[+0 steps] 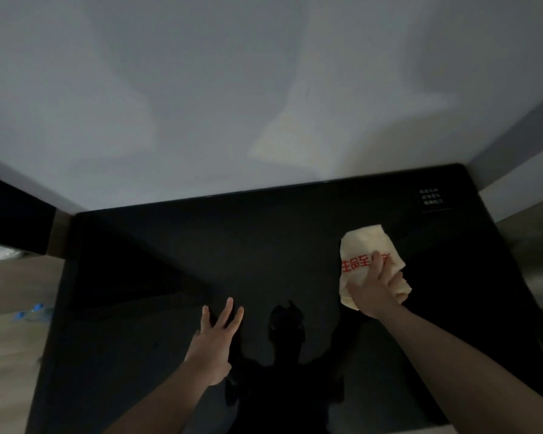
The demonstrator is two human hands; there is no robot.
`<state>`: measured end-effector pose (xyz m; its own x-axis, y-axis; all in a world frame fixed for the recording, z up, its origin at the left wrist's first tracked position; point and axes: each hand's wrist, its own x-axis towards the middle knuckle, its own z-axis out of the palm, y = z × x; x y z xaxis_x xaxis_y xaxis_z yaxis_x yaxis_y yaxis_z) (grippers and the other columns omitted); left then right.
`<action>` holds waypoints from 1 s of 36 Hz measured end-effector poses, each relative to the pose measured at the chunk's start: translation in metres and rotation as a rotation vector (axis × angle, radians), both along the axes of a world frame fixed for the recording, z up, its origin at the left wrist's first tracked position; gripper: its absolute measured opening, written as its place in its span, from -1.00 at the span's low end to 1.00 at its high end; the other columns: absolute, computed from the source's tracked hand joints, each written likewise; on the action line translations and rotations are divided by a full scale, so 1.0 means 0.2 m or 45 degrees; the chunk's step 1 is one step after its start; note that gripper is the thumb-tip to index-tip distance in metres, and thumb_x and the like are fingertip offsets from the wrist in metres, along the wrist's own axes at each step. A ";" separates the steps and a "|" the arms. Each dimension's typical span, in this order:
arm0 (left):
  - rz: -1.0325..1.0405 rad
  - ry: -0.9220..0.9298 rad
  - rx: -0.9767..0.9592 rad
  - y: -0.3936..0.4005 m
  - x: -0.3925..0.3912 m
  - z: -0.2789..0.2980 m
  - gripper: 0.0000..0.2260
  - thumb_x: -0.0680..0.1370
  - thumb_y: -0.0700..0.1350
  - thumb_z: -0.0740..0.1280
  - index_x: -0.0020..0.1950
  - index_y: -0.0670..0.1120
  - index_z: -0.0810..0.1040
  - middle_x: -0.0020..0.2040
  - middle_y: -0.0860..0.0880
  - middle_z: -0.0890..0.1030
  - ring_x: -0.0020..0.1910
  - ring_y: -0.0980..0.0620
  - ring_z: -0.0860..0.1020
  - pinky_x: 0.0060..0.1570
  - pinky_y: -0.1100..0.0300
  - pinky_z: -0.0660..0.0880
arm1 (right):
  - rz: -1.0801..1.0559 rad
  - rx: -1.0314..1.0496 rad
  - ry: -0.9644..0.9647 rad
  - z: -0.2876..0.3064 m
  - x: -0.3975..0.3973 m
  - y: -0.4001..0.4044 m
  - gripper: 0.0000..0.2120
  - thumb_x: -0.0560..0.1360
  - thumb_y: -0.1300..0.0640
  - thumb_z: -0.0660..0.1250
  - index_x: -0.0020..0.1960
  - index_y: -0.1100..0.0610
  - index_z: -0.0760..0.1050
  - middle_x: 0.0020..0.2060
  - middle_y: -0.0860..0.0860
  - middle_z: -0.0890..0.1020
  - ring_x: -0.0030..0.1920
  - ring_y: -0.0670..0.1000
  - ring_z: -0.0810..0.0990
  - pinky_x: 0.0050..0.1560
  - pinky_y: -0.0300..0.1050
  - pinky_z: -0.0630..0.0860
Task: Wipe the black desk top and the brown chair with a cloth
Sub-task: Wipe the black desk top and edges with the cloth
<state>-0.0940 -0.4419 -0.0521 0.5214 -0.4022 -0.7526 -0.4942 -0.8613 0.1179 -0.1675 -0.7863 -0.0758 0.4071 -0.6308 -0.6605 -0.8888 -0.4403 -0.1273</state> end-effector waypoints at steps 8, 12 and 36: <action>-0.259 0.052 -0.058 0.18 0.09 0.04 -0.08 0.55 -0.27 0.37 0.66 0.16 -0.18 0.60 0.19 -0.38 0.62 -0.19 -0.26 0.53 -0.05 0.27 | 0.007 0.056 0.036 0.04 0.09 0.49 -0.02 0.56 -0.28 0.17 0.50 -0.06 -0.58 0.55 0.09 -0.42 0.56 0.31 -0.31 0.50 0.43 -0.12; -0.243 0.090 -0.120 0.41 0.12 0.05 -0.18 0.59 -0.15 0.37 0.67 0.11 -0.08 0.65 0.13 -0.26 0.64 -0.05 -0.24 0.59 -0.01 0.09 | 0.011 0.058 0.047 0.07 0.17 0.84 -0.01 0.56 -0.28 0.19 0.54 -0.03 -0.53 0.57 0.11 -0.39 0.56 0.33 -0.30 0.50 0.45 -0.06; 0.224 0.054 -0.038 1.39 0.59 -0.02 0.07 0.50 -0.07 0.52 0.61 0.21 -0.31 0.57 0.12 -0.46 0.60 -0.24 -0.33 0.49 -0.25 0.28 | -0.059 0.101 0.043 0.10 0.12 1.34 -0.11 0.60 -0.24 0.16 0.57 -0.12 -0.47 0.57 -0.01 -0.43 0.58 0.26 -0.30 0.52 0.36 0.06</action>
<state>0.0233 -0.1643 -0.0562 0.5536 -0.3299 -0.7647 -0.3301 -0.9299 0.1622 -0.1434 -0.5175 -0.0550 0.3554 -0.5937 -0.7219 -0.9123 -0.3884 -0.1298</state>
